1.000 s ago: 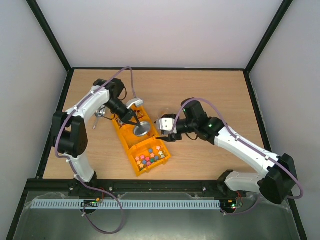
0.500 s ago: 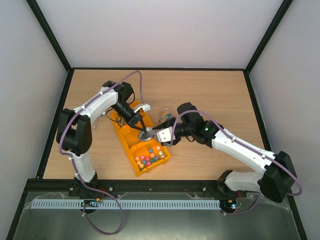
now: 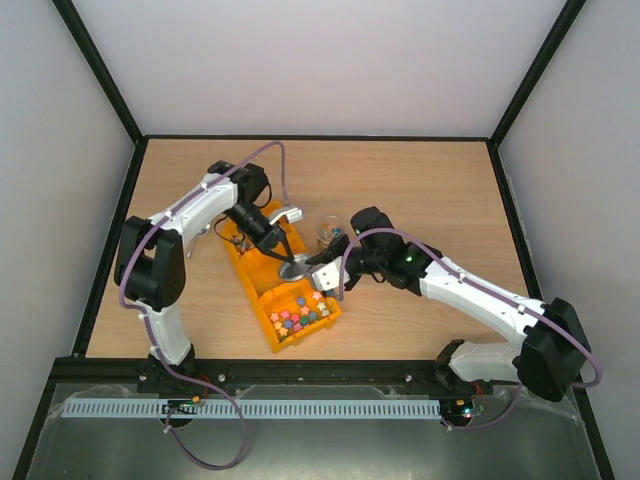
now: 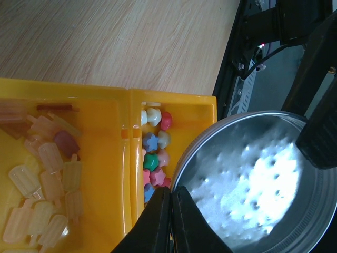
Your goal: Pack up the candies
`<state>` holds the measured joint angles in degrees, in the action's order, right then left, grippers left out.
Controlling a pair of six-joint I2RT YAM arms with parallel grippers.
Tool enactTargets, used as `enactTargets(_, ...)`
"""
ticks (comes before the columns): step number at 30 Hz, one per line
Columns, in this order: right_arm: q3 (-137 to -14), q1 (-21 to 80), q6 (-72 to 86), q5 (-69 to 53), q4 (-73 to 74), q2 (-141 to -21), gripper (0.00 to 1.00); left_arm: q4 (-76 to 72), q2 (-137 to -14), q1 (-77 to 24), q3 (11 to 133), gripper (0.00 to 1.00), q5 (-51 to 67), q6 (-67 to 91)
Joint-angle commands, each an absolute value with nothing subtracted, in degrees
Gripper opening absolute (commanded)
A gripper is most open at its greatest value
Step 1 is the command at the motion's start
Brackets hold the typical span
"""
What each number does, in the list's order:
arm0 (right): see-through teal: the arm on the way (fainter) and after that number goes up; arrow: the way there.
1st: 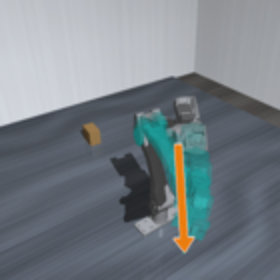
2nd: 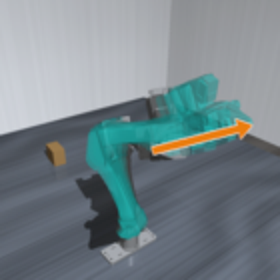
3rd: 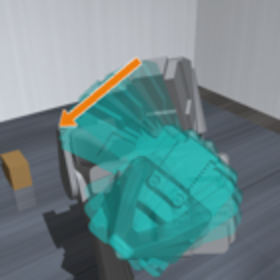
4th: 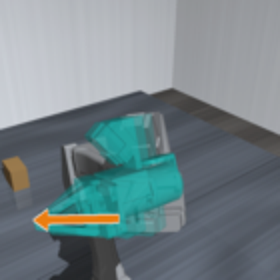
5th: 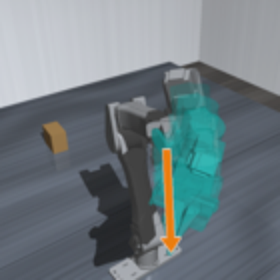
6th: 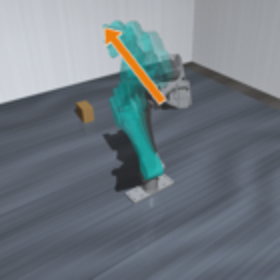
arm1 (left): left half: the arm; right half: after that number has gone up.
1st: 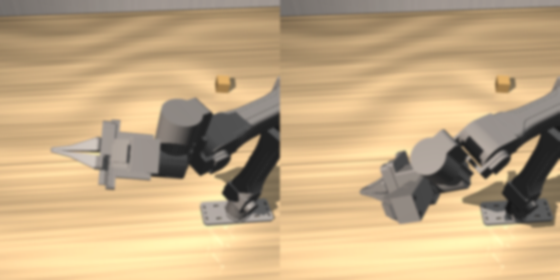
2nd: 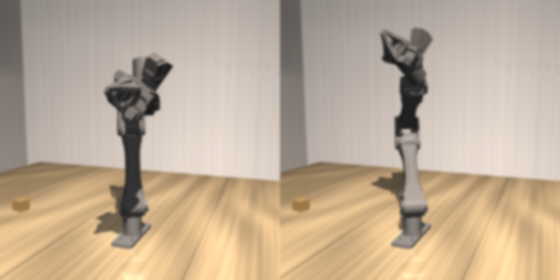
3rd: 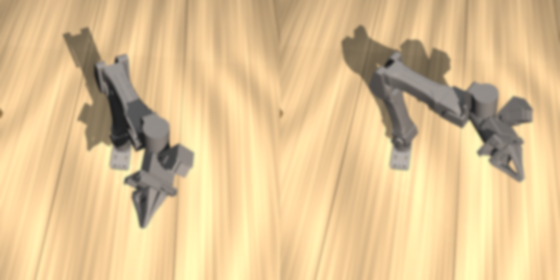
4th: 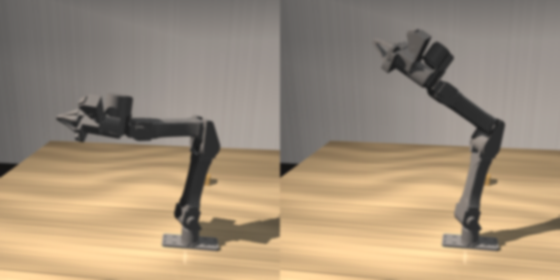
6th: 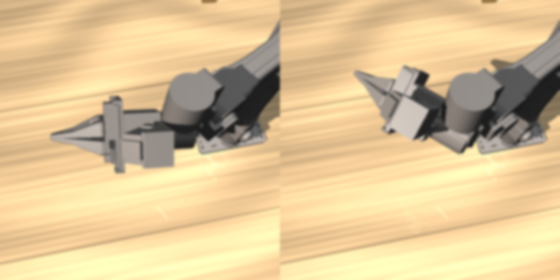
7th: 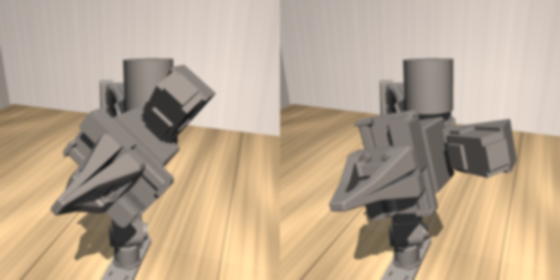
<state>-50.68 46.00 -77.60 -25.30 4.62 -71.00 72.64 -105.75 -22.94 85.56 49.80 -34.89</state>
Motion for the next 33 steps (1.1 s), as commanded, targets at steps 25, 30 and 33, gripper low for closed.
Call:
enactTargets(25,-57.5,43.9,-47.9,-24.3,7.7,-72.6,0.04,51.5,-94.0,-7.3,90.3,0.77,43.8,-22.1)
enactTargets(30,-61.7,38.8,-29.2,-28.0,9.7,-75.2,0.04,34.7,-84.5,-4.4,86.1,0.99,32.9,-19.2)
enactTargets(33,-63.0,36.0,-18.2,-32.4,10.0,-76.1,0.04,21.5,-77.1,-4.4,78.0,0.99,28.8,-17.8)
